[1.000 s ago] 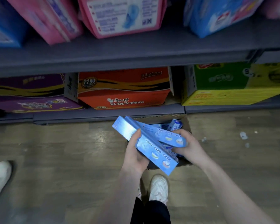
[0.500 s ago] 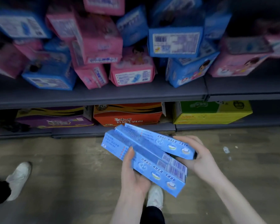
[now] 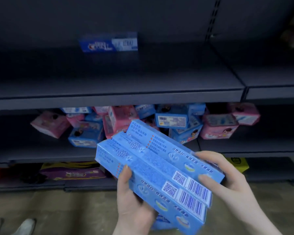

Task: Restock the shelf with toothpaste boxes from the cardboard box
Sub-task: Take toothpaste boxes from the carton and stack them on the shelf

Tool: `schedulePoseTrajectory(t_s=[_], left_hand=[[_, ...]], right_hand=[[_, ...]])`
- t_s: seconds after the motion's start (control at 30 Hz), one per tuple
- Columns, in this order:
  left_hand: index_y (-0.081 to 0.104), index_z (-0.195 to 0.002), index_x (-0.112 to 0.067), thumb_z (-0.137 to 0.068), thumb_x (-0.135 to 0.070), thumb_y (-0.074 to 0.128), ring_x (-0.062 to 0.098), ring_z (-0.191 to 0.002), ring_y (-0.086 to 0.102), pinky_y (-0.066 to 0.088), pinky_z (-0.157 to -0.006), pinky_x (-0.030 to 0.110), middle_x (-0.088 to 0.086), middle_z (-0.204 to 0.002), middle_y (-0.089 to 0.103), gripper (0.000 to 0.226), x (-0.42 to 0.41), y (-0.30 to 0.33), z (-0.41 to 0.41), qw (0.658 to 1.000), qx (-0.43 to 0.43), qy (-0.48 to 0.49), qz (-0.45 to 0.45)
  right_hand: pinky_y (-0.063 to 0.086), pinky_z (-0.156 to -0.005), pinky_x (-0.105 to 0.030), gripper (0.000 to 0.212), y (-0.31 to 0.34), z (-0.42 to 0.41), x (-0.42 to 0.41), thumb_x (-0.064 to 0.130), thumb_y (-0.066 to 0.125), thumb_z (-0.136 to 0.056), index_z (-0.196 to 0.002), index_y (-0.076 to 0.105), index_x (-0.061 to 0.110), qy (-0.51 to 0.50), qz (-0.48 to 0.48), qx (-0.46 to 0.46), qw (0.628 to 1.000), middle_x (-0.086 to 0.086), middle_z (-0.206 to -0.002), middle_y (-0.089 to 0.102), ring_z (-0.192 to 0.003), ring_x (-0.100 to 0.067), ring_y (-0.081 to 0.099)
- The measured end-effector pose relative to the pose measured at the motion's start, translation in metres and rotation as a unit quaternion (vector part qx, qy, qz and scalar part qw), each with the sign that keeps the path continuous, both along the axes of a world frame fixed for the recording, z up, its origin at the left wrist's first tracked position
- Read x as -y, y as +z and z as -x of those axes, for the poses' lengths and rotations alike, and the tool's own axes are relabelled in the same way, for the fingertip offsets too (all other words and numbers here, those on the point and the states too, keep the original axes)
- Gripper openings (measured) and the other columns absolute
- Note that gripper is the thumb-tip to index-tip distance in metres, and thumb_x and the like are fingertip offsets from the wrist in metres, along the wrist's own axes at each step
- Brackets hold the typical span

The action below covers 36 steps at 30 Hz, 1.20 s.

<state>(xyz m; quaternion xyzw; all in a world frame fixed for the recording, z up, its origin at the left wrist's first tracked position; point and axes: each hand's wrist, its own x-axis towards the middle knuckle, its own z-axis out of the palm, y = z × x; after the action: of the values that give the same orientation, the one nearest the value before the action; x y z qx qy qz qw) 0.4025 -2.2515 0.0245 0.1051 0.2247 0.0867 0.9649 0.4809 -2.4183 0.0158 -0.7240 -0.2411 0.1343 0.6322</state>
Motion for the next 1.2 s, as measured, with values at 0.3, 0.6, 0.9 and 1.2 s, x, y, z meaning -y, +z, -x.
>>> schedulePoseTrajectory(t_s=[0.3, 0.6, 0.9, 1.2], left_hand=[[0.077, -0.081, -0.014, -0.019, -0.032, 0.093, 0.029, -0.079, 0.07, 0.057, -0.067, 0.046, 0.01, -0.092, 0.072, 0.066, -0.008, 0.06, -0.023, 0.992, 0.117, 0.017, -0.05], [0.077, -0.088, -0.019, -0.026, -0.036, 0.092, 0.029, -0.082, 0.07, 0.056, -0.07, 0.047, 0.008, -0.092, 0.072, 0.066, -0.023, 0.08, -0.038, 0.985, 0.147, 0.067, -0.066], [0.06, -0.101, -0.024, -0.062, -0.047, 0.06, 0.024, -0.073, 0.07, 0.05, -0.074, 0.043, 0.003, -0.081, 0.072, 0.045, -0.026, 0.091, -0.044, 0.984, 0.101, 0.118, -0.093], [0.076, -0.08, -0.019, -0.013, -0.036, 0.092, 0.026, -0.069, 0.071, 0.056, -0.057, 0.043, 0.006, -0.08, 0.072, 0.071, -0.043, 0.099, -0.05, 0.98, 0.139, 0.089, -0.11]], right_hand=[[0.053, -0.077, -0.027, 0.053, 0.077, -0.024, -0.014, 0.048, 0.068, -0.057, -0.109, 0.058, 0.051, -0.011, -0.021, 0.032, 0.999, 0.019, -0.114, 0.061, -0.103, -0.003, 0.062], [0.053, -0.066, -0.019, 0.046, 0.105, -0.051, -0.034, 0.024, 0.066, -0.073, -0.112, 0.057, 0.045, 0.063, -0.039, 0.015, 0.997, 0.021, -0.108, 0.062, -0.1, -0.006, 0.064], [0.052, -0.071, -0.019, 0.049, 0.112, -0.067, -0.041, 0.025, 0.066, -0.071, -0.114, 0.056, 0.047, 0.095, -0.025, 0.027, 0.995, 0.018, -0.108, 0.06, -0.1, -0.005, 0.064], [0.048, -0.075, -0.01, 0.045, 0.124, -0.078, -0.052, 0.006, 0.073, -0.073, -0.108, 0.061, 0.033, 0.027, 0.05, 0.114, 0.992, 0.016, -0.105, 0.066, -0.094, 0.005, 0.061]])
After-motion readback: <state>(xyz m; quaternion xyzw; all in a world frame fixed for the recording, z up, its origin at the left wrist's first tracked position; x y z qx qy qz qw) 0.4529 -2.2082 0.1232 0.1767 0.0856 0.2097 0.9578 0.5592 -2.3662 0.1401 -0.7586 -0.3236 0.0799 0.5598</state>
